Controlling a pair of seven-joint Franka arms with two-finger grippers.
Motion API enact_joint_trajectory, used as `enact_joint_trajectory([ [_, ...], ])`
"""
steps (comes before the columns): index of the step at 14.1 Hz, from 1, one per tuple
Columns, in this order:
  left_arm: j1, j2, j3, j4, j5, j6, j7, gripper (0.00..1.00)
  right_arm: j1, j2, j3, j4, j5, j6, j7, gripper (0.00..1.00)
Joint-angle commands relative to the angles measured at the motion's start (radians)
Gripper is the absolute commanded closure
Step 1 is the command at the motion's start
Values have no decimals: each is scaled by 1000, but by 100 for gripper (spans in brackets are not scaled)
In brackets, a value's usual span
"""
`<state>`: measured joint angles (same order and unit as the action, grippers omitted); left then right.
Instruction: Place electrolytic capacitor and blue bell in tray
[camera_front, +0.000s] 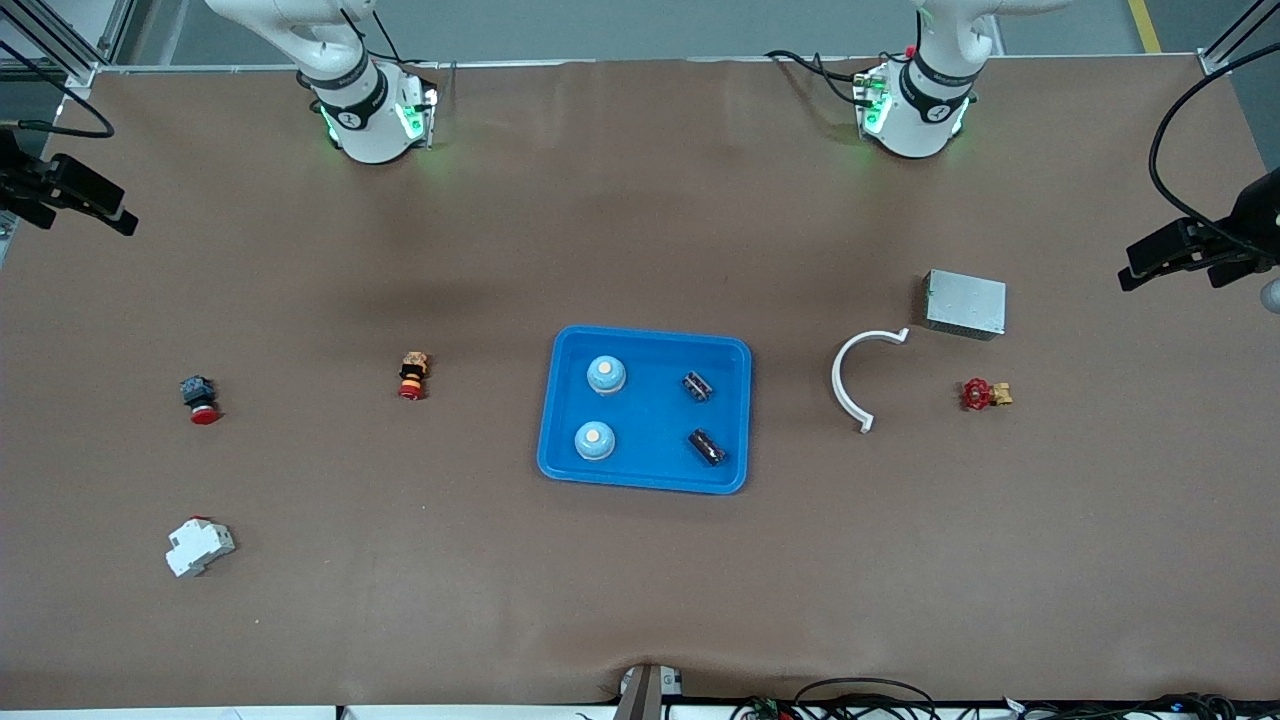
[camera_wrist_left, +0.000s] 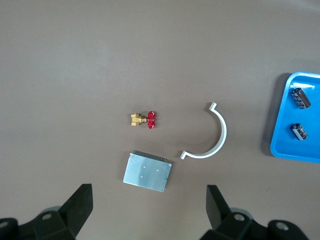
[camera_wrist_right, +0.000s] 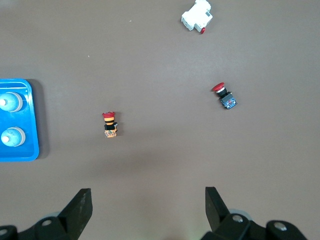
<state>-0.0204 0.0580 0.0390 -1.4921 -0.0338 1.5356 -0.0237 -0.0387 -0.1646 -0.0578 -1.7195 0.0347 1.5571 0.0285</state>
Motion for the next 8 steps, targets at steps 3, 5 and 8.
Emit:
enact_joint_trajectory([
  [3,-3,2,-1,18,-3,-20,-7,0,-3,-13,-1,-12,8,35,13,0],
  [5,4,0,-1,18,-3,-20,-7,0,-3,-12,-1,-12,8,43,13,0],
  [8,4,3,1,18,-3,-20,-8,0,-1,-12,-1,-12,8,46,11,0],
])
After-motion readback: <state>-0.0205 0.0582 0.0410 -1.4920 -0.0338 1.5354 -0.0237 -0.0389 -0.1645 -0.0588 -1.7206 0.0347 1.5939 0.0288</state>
